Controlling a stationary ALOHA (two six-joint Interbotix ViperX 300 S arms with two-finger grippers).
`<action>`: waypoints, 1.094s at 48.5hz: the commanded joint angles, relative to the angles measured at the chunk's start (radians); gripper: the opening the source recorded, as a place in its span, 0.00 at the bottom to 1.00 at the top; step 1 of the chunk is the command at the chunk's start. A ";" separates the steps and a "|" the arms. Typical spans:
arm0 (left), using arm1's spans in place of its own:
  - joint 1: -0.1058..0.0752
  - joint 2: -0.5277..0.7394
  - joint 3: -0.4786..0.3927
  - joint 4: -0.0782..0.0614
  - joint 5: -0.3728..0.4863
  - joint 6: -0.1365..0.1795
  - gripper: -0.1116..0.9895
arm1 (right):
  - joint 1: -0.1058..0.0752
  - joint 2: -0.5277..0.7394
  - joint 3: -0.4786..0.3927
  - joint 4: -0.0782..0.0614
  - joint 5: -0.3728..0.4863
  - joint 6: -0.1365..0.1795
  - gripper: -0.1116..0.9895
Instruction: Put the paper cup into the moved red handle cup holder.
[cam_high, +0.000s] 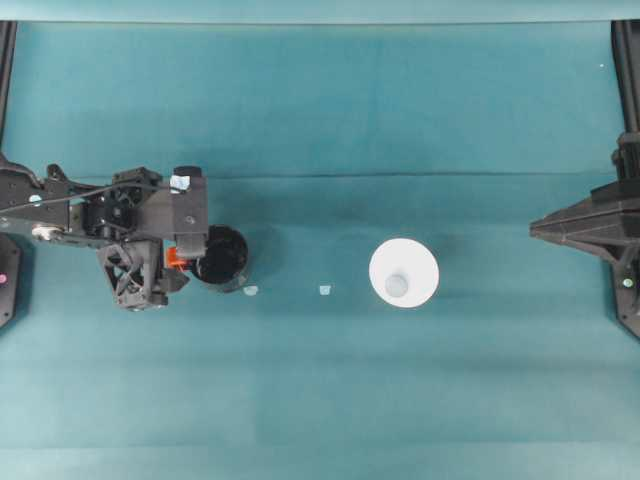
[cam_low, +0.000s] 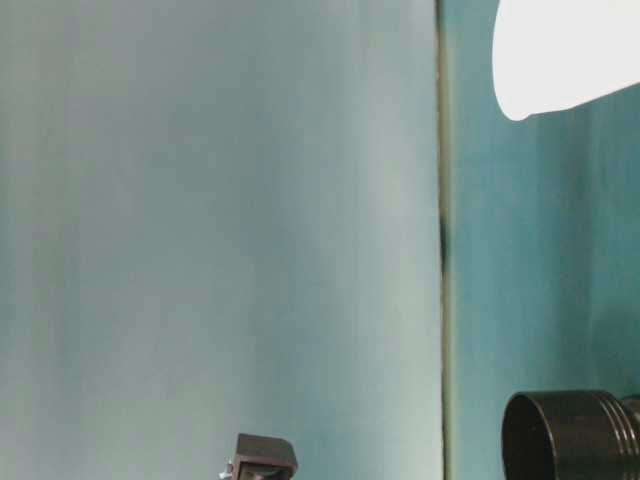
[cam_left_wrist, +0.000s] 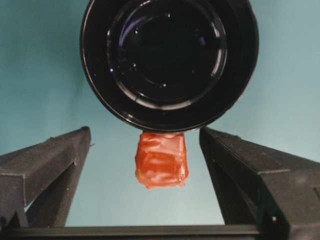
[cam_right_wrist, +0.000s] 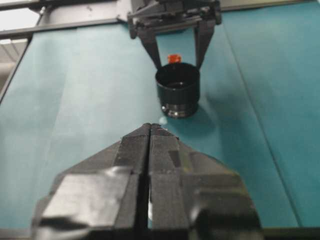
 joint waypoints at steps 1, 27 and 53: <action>0.003 -0.005 -0.009 0.002 -0.003 -0.002 0.96 | -0.002 0.008 -0.020 0.002 -0.006 0.009 0.00; -0.006 0.002 -0.020 0.002 0.015 0.011 0.35 | -0.002 0.006 -0.018 0.002 -0.005 0.009 0.00; -0.005 -0.138 -0.195 0.002 0.259 0.041 0.35 | -0.002 0.006 -0.017 0.000 -0.005 0.008 0.00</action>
